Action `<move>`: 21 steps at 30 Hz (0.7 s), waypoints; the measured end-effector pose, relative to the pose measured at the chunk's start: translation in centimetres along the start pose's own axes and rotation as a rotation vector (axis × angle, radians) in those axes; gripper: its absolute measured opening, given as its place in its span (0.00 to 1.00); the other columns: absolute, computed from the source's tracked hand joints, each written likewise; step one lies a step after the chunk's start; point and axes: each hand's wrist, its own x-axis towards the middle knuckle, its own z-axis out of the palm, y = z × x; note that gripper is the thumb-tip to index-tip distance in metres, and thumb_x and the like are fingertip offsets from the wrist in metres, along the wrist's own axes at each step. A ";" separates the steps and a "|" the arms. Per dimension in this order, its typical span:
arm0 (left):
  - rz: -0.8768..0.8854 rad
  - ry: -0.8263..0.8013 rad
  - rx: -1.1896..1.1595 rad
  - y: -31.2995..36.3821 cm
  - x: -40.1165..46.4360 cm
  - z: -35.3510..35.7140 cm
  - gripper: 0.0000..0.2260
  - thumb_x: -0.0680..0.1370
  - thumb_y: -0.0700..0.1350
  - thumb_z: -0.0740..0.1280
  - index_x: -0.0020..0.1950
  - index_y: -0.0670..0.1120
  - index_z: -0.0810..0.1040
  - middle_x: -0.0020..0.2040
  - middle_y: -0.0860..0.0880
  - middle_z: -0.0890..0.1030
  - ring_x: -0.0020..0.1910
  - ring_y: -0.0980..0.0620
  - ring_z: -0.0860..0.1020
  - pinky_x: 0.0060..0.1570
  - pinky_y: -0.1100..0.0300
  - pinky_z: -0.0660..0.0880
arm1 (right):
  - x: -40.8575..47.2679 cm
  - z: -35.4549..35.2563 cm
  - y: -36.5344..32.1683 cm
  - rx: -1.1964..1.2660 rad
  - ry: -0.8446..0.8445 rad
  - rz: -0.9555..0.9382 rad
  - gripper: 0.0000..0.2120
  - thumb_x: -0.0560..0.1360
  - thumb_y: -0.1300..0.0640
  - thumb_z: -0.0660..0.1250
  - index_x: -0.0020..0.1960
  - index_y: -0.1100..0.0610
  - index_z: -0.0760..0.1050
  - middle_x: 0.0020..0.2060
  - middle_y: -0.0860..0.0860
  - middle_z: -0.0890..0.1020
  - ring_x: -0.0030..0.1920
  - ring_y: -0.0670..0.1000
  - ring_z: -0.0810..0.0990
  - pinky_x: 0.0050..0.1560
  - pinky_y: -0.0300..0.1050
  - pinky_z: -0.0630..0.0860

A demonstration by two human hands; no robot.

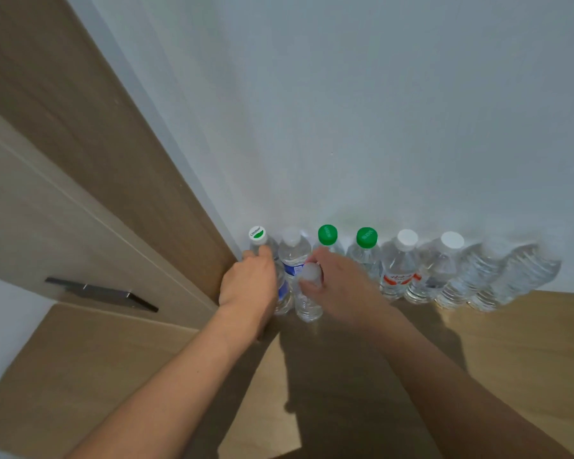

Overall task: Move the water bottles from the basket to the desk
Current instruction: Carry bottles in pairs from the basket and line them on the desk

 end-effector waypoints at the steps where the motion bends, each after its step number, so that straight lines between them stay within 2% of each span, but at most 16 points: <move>1: -0.004 0.002 -0.017 -0.1 0.0 0.1 0.16 0.79 0.37 0.57 0.66 0.42 0.65 0.58 0.40 0.75 0.54 0.38 0.79 0.46 0.49 0.73 | 0.3 0.2 0.0 -0.017 -0.005 -0.011 0.11 0.77 0.49 0.65 0.55 0.53 0.70 0.47 0.50 0.79 0.45 0.52 0.77 0.44 0.47 0.70; 4: -0.017 -0.005 -0.063 0.0 0.0 0.2 0.17 0.78 0.36 0.57 0.67 0.41 0.64 0.57 0.40 0.73 0.53 0.37 0.79 0.41 0.51 0.68 | 1.0 0.6 -0.1 -0.045 0.003 -0.045 0.13 0.79 0.49 0.64 0.59 0.55 0.69 0.50 0.52 0.79 0.48 0.54 0.77 0.46 0.47 0.70; 9: -0.035 -0.022 -0.122 -0.3 -0.3 0.2 0.19 0.77 0.36 0.57 0.68 0.42 0.64 0.57 0.41 0.72 0.53 0.37 0.78 0.41 0.52 0.67 | 1.9 1.8 -0.6 -0.112 -0.006 -0.086 0.16 0.79 0.51 0.62 0.64 0.55 0.68 0.57 0.54 0.77 0.54 0.57 0.77 0.51 0.49 0.71; 12: -0.047 -0.011 -0.161 -0.3 -0.8 0.4 0.23 0.77 0.35 0.57 0.72 0.42 0.60 0.57 0.41 0.71 0.52 0.37 0.78 0.40 0.52 0.67 | 1.9 2.3 -0.8 -0.096 -0.011 -0.100 0.15 0.79 0.51 0.63 0.63 0.54 0.68 0.55 0.53 0.76 0.52 0.56 0.77 0.47 0.46 0.68; 16: -0.075 -0.004 -0.190 -0.3 -1.1 1.2 0.30 0.77 0.34 0.58 0.78 0.43 0.53 0.61 0.42 0.69 0.52 0.38 0.79 0.41 0.53 0.67 | 1.9 2.3 -0.3 -0.048 -0.018 -0.095 0.14 0.79 0.51 0.64 0.63 0.53 0.68 0.55 0.50 0.76 0.49 0.52 0.75 0.48 0.45 0.69; 21: -0.093 -0.007 -0.213 -0.3 -0.6 1.7 0.32 0.77 0.33 0.57 0.79 0.44 0.49 0.63 0.42 0.67 0.51 0.39 0.78 0.42 0.52 0.68 | 1.8 2.5 -0.3 0.010 0.012 -0.063 0.17 0.79 0.51 0.66 0.65 0.54 0.69 0.58 0.51 0.76 0.53 0.52 0.76 0.51 0.43 0.69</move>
